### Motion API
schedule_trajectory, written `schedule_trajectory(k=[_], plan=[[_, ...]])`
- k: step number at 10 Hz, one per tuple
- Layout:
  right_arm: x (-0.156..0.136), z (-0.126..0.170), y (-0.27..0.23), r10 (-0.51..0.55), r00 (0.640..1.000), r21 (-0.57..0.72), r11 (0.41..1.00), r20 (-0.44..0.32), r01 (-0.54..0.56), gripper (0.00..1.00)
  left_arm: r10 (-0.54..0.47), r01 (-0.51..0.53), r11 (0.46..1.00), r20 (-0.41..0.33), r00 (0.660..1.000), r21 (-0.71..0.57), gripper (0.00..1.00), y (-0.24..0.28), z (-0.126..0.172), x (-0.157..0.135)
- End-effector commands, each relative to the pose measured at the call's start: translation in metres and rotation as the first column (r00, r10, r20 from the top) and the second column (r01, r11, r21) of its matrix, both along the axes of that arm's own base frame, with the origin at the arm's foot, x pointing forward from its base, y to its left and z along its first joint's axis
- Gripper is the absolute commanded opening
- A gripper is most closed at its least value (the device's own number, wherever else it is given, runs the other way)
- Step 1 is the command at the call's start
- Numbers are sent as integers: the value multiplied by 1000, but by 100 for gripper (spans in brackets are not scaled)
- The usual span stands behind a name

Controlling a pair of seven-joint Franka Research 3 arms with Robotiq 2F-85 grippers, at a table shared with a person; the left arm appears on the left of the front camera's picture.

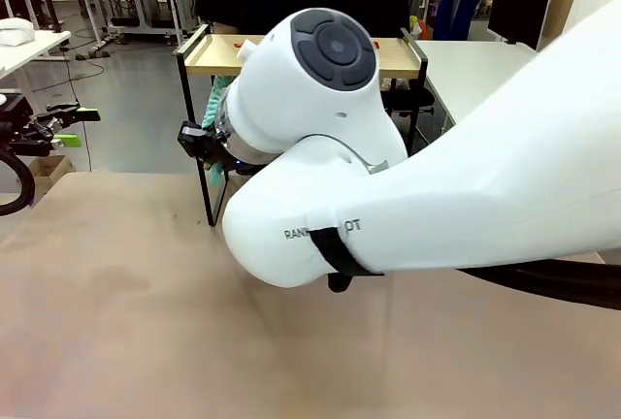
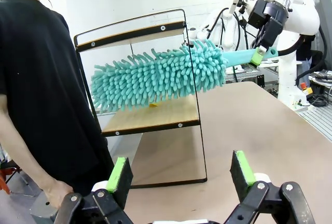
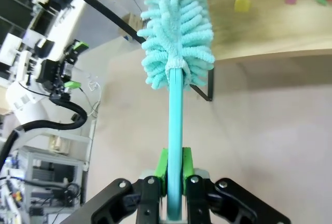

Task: Clean the shelf.
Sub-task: Clean the specific section of the Shelf indicated by the human with the Duster.

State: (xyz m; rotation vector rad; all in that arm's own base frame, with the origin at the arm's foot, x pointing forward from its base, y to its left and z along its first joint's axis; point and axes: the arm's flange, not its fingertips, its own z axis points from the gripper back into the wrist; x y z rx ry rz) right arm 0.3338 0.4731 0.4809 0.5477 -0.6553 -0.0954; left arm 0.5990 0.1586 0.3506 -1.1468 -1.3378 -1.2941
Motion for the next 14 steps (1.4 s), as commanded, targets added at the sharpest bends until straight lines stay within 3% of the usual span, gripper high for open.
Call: schedule_trajectory(k=[1,6,7,11,14], plan=[[33,-13,42,-36,999,-17,999,-15,36,13,-5,5,1000,12,1000,6,100,0,2,-1],[36,-12,43,-43,995,-132,991,-90,31,13,-5,5,1000,12,1000,6,100,0,2,-1],[15,-15,24,-17,998,-79,997,-68,11,13,-5,5,1000,12,1000,6,100,0,2,-1],[18,-14,28,-24,997,-100,995,-74,16,13,-5,5,1000,12,1000,6,100,0,2,-1],[19,-7,-7,-90,990,-80,993,-111,82,13,-5,5,1000,12,1000,6,100,0,2,-1]])
